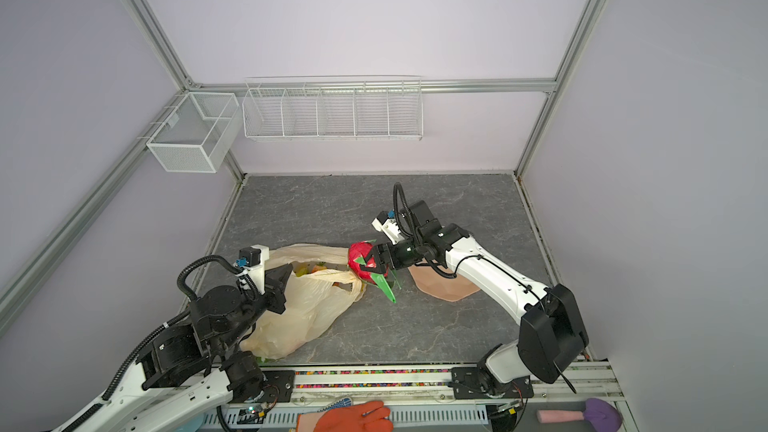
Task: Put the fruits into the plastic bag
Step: 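Lift the dragon fruit and carry it toward the cream bag, then push the dragon fruit down into the bag opening held by the left gripper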
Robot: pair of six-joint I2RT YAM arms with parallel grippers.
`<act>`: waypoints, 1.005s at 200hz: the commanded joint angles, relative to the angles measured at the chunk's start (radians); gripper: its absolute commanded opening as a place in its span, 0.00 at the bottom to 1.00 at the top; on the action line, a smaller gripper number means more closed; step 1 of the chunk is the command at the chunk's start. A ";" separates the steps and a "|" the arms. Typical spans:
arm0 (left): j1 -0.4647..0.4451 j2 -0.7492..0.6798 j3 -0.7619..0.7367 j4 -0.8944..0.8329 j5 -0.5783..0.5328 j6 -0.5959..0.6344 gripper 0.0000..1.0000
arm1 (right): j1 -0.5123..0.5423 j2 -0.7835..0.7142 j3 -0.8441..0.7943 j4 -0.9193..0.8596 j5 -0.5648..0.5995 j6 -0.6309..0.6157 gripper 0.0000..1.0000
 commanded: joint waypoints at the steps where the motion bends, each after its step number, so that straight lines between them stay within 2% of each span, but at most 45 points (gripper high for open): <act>1: 0.000 0.012 0.038 0.014 0.002 0.011 0.00 | 0.042 -0.001 0.016 0.065 -0.098 0.018 0.53; 47: 0.001 0.031 0.043 0.037 0.014 0.011 0.00 | 0.108 0.031 -0.023 0.153 -0.117 0.078 0.53; 91: 0.000 0.030 0.042 0.059 0.052 0.017 0.00 | 0.130 0.145 0.014 0.234 -0.146 0.117 0.52; 155: 0.001 0.048 0.041 0.072 0.129 0.011 0.00 | 0.115 0.311 0.121 0.315 -0.176 0.183 0.51; 201: 0.000 0.055 0.041 0.058 0.148 0.015 0.00 | 0.062 0.375 0.204 0.220 -0.208 0.150 0.50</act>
